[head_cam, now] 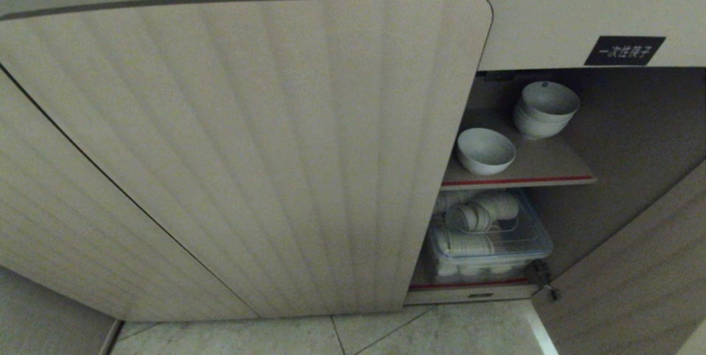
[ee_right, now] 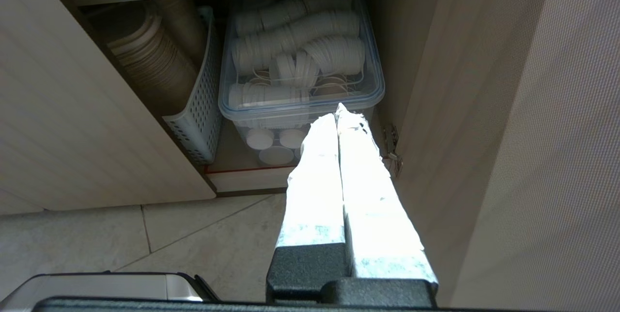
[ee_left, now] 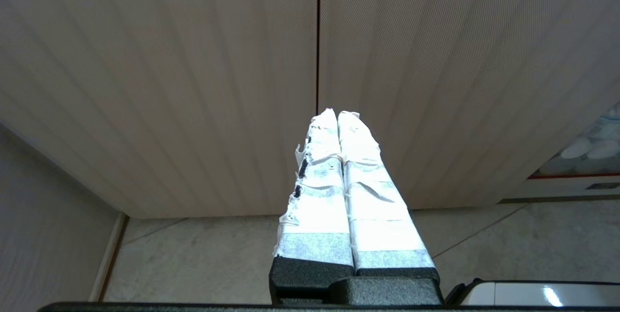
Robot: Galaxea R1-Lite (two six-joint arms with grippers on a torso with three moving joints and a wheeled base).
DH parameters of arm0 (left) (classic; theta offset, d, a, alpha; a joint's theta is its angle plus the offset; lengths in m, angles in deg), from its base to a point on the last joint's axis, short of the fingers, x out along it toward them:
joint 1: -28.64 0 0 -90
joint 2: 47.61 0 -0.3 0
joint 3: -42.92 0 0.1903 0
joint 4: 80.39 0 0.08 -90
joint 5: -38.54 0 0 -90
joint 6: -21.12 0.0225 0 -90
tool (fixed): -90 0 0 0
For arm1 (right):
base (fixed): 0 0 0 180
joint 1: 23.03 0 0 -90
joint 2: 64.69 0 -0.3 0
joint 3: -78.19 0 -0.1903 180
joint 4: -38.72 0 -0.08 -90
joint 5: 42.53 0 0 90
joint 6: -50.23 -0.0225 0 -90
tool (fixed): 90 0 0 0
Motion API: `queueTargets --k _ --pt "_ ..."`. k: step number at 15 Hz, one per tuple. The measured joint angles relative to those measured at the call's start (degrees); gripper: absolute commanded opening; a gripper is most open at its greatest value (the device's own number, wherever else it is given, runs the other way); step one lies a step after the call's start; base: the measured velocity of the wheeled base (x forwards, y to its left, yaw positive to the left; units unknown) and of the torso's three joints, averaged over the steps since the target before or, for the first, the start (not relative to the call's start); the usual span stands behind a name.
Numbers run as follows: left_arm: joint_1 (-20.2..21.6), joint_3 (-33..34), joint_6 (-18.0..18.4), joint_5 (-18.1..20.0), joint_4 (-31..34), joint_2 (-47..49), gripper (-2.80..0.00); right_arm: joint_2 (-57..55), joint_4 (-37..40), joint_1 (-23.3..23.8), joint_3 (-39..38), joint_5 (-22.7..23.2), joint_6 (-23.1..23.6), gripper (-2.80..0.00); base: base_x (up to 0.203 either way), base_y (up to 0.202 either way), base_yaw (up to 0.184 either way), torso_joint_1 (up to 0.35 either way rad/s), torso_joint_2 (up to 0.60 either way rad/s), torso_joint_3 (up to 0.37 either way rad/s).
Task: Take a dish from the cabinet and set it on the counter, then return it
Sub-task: Take the bowl from the cabinet
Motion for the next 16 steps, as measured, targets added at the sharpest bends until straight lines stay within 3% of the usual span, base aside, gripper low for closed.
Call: queueTargets --k 11,16 --pt "-0.02 0.0 0.0 0.02 0.0 0.0 -2.8 0.0 -0.21 -0.01 0.29 -0.06 1.12 -2.8 0.0 0.0 0.0 0.0 0.0 0.0" --pt "-0.02 0.0 0.02 0.02 0.0 0.0 -2.8 -0.49 4.91 -0.14 5.74 2.47 1.29 -2.8 0.0 0.0 0.0 0.0 0.0 0.0"
